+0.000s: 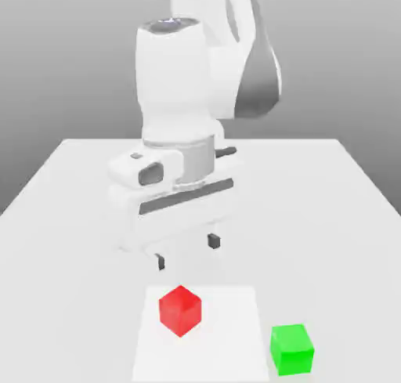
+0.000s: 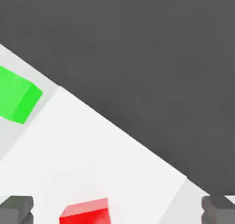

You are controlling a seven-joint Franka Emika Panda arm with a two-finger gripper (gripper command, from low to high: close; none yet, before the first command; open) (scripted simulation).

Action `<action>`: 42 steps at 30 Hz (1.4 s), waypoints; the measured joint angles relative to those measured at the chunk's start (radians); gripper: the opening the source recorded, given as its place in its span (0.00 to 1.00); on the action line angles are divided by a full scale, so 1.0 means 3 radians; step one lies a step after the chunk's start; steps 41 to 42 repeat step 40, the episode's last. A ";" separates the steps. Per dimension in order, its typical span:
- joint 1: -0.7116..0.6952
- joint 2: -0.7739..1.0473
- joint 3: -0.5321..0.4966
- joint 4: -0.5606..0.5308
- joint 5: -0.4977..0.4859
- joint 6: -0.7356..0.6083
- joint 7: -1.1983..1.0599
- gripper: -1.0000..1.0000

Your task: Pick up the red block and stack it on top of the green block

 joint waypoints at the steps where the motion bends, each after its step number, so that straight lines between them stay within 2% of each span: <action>1: -0.0012 0.0113 -0.0008 -0.0068 -0.0047 0.0071 -0.0099 0.50; 5: -0.0076 0.0529 0.0103 -0.0076 0.0171 0.0394 -0.0387 0.50; 9: -0.0304 0.0947 0.0413 -0.0016 0.0521 0.0733 -0.0651 0.50; 10: -0.0353 0.1013 0.0474 -0.0006 0.0570 0.0787 -0.0686 0.00; 17: -0.0357 0.1010 0.0475 -0.0007 0.0559 0.0778 -0.0678 0.00; 24: -0.0212 0.0350 0.0188 -0.0113 -0.0017 0.0242 -0.0255 0.00; 26: -0.0056 0.0293 0.0254 -0.0003 -0.0088 0.0076 -0.0157 0.00; 32: 0.0559 0.0482 0.0599 0.0668 -0.0089 -0.0408 0.0082 0.00; 37: 0.0569 0.1003 0.0690 0.0797 0.0023 -0.0018 0.0039 0.00; 38: 0.0563 0.1066 0.0699 0.0801 0.0034 0.0040 0.0031 1.00; 42: 0.0563 0.1066 0.0699 0.0801 0.0034 0.0040 0.0031 1.00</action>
